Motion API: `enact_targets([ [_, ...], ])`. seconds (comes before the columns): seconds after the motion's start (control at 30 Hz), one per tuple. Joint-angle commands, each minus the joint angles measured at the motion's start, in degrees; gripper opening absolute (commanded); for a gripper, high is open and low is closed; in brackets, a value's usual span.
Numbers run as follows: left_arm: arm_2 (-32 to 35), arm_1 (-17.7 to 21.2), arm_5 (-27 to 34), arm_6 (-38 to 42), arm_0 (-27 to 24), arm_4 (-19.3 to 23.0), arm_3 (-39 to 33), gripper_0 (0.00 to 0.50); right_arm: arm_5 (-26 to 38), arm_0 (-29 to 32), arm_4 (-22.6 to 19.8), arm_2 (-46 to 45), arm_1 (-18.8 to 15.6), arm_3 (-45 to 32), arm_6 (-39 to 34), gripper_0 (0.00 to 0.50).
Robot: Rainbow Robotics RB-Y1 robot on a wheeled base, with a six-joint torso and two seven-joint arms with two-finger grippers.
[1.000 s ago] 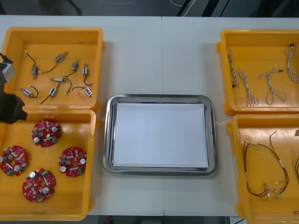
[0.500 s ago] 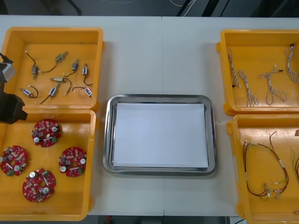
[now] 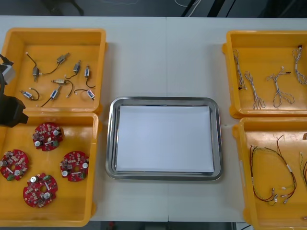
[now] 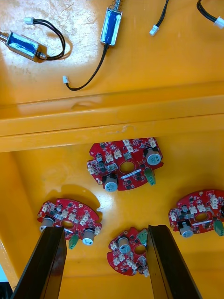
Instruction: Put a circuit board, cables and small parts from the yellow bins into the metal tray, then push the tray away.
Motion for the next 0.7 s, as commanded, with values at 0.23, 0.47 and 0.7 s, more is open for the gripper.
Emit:
enact_targets([
  [0.23, 1.52, 2.41, 0.21, 1.38, 0.79, -0.04, -1.70, 0.500, 0.03, 0.49, -0.46, 0.76, -2.47, -0.61, -1.05, 0.500],
  [0.47, 1.52, 2.41, 0.21, 1.38, 0.79, -0.04, -1.70, 0.500, 0.03, 0.49, -0.46, 0.76, -2.47, -0.61, -1.05, 0.500],
  [0.7, 1.52, 2.41, 0.21, 1.38, 0.79, -0.04, -1.70, 0.500, 0.03, 0.49, -0.46, 0.76, -2.47, -0.61, -1.05, 0.500],
])
